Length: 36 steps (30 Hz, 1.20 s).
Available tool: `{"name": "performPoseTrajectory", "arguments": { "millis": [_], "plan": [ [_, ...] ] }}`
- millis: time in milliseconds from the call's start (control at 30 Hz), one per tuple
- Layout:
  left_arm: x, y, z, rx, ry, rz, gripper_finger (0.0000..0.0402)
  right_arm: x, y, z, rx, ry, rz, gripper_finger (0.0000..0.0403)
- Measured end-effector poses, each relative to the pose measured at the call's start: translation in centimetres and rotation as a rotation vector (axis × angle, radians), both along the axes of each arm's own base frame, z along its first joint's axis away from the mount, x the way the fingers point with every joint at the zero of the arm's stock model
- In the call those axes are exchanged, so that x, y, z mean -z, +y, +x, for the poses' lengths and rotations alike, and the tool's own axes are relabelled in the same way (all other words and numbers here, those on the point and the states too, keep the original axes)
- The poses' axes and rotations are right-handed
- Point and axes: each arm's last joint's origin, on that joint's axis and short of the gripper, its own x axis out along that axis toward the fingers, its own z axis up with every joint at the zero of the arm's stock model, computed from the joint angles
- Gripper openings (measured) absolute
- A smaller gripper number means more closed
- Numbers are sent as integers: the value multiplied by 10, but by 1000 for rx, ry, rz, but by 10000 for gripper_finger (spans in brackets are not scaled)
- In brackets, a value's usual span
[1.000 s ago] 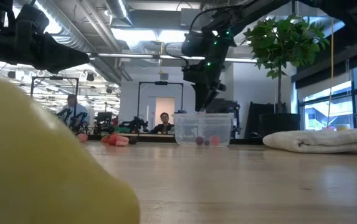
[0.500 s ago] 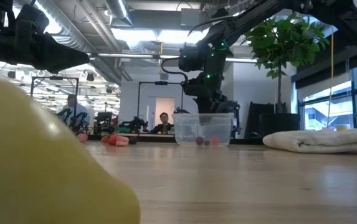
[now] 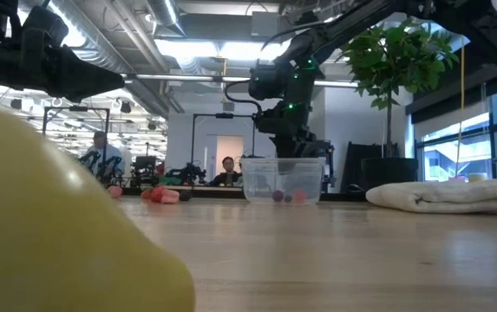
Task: Pick and placing Produce into tupperware
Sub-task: Put the bottom strawberry into the transparent container
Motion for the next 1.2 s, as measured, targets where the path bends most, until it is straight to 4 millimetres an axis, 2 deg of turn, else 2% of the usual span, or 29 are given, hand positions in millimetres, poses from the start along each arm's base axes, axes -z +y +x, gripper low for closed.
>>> {"name": "performPoseTrajectory", "arguments": {
  "millis": [600,867,1200],
  "plan": [
    [0,0,0,0,0,0,124,0,0,0,5,-1,1,117],
    [0,0,0,0,0,0,124,20,1,6,-6,38,21,113],
    [0,0,0,0,0,0,124,23,1,6,-9,40,21,114]
  ]
}}
